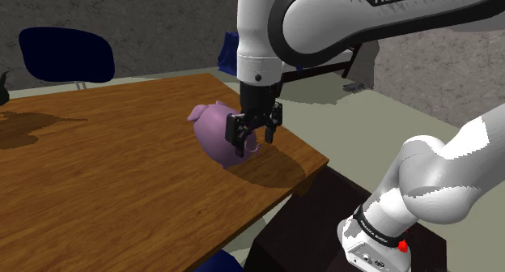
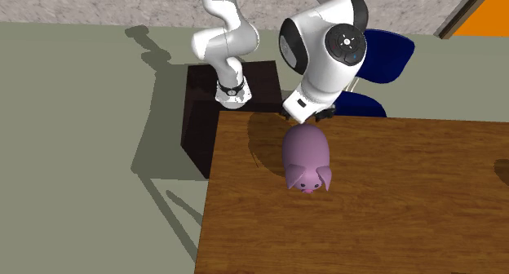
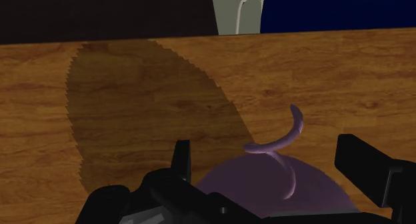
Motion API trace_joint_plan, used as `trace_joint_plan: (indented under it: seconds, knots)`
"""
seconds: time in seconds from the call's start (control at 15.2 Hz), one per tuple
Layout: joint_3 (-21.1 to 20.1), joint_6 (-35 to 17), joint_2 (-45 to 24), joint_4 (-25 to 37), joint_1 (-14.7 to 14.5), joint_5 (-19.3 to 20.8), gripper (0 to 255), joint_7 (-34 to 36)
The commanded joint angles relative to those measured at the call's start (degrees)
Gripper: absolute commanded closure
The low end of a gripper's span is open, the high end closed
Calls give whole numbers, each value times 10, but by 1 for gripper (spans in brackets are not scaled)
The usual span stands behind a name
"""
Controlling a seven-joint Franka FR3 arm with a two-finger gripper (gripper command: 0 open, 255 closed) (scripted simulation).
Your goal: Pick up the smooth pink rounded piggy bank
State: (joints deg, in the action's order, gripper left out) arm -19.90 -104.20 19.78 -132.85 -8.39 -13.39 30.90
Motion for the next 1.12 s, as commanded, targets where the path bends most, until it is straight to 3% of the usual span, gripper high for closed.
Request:
trace_joint_plan:
  seconds: [0.0,0.07,0.66,1.06]
  knots:
    - [0,-5,-1,-4,0,0,0,-1]
    - [1,-5,0,-5,0,0,255,-2]
    - [0,-5,-1,-4,0,0,255,-1]
    - [6,43,9,34,2,2,255,2]
